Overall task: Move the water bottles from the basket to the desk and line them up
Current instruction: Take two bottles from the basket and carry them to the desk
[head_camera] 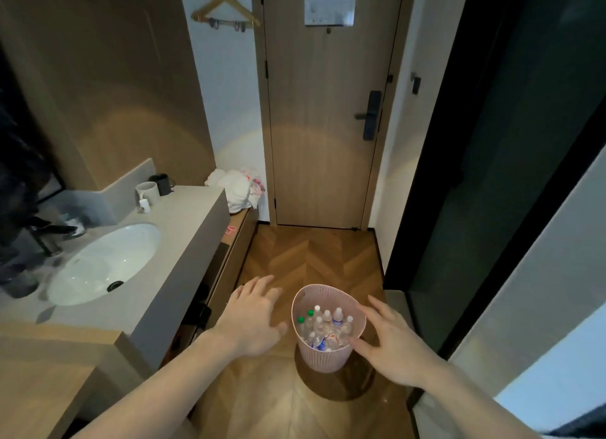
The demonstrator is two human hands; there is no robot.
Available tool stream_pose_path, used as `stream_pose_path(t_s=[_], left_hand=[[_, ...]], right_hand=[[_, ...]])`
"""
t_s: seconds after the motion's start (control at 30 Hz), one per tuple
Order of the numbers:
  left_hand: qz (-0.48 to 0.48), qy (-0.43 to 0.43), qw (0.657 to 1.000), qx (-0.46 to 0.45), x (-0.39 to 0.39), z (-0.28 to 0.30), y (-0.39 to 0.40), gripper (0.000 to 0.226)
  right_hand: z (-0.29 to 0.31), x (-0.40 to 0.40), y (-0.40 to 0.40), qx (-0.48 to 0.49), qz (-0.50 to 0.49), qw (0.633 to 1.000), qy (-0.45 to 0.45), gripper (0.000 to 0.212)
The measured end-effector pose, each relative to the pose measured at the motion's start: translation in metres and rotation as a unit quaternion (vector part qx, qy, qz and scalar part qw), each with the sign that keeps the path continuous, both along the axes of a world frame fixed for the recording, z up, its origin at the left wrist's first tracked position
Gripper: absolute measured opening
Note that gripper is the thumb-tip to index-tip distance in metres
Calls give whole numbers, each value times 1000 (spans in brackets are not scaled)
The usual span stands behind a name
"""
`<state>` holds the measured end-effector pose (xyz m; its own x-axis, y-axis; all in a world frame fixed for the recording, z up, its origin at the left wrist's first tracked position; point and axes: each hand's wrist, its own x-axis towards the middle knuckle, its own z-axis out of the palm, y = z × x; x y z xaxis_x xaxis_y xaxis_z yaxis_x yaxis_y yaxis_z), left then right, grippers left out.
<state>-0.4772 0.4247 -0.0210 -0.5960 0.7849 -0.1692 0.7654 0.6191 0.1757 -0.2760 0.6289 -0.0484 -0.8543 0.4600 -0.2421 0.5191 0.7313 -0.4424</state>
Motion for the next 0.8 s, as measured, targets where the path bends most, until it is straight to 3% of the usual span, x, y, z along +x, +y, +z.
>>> stream_pose_path(t_s=[0.47,0.8], left_hand=[[124,-124,981,-86,-107,-131,175,73],[144,-252,949,-122,-163,-198,266,65]], right_hand=[[-120,-118,208,-104,-15,989,-100,78],[-190,-205,276,-158,-3,971,-178,71]])
